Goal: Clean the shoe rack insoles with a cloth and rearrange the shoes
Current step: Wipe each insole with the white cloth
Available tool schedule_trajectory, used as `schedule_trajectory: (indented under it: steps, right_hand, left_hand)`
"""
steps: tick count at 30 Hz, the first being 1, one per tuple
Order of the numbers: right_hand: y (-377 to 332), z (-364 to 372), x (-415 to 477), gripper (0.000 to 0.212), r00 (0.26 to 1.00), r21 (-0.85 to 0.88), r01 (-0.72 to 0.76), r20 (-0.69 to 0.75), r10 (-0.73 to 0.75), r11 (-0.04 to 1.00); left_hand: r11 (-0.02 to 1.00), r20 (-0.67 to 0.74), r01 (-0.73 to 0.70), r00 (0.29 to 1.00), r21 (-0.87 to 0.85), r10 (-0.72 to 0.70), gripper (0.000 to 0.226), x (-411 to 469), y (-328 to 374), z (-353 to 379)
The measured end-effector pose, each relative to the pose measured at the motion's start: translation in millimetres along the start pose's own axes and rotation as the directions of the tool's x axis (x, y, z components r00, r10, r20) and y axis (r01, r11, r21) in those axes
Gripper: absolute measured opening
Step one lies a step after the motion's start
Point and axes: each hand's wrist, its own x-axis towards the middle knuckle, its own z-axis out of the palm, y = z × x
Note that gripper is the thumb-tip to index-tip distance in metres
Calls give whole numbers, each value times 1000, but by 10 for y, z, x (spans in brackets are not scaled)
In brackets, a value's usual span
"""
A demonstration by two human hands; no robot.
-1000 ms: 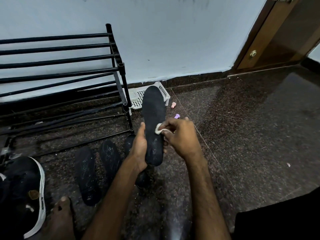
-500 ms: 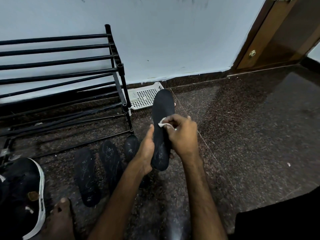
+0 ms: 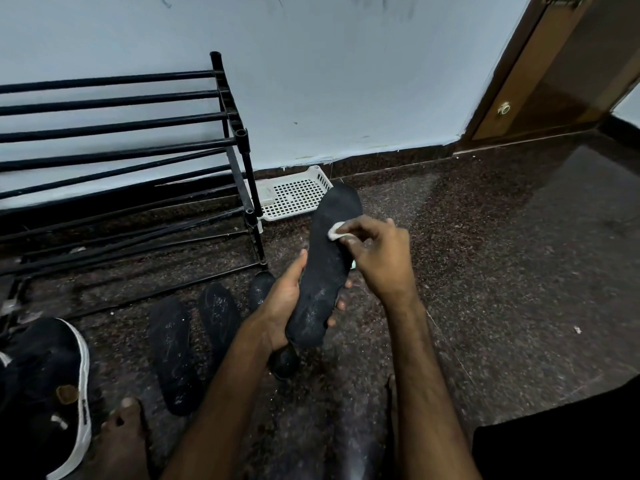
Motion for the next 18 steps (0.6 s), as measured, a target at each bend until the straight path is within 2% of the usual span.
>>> schedule_trajectory:
  steps: [2, 5, 8, 10, 12, 14, 18]
  right_hand:
    - [129, -87, 54, 21, 984, 22, -106, -139, 108, 994]
    - [262, -249, 58, 19, 910, 193, -227, -307, 278, 955]
    - [208, -249, -38, 24, 872, 352, -308, -267, 410, 884]
    - [140, -142, -157, 22, 867, 372, -370, -192, 461, 851]
    - [45, -45, -275, 16, 875, 324, -410, -126, 468, 853]
    - [-76, -2, -371, 9, 905, 219, -387, -96, 415, 896]
    - [-304, -31, -481, 8, 981, 57, -190, -12, 191, 980]
  left_hand:
    - [1000, 22, 7, 1000, -5, -7, 70, -25, 33, -19]
    - [992, -52, -48, 998, -116, 42, 73, 3, 82, 9]
    - [956, -176, -132, 981, -262, 87, 67, 84, 104, 19]
    - [924, -251, -154, 966, -349, 65, 61, 115, 109, -18]
    - [902, -305, -159, 952, -401, 32, 57, 129, 119, -50]
    - [883, -327, -160, 945, -442, 7, 54, 139, 109, -62]
    - [856, -360, -209, 932, -472, 29, 52, 181, 56, 0]
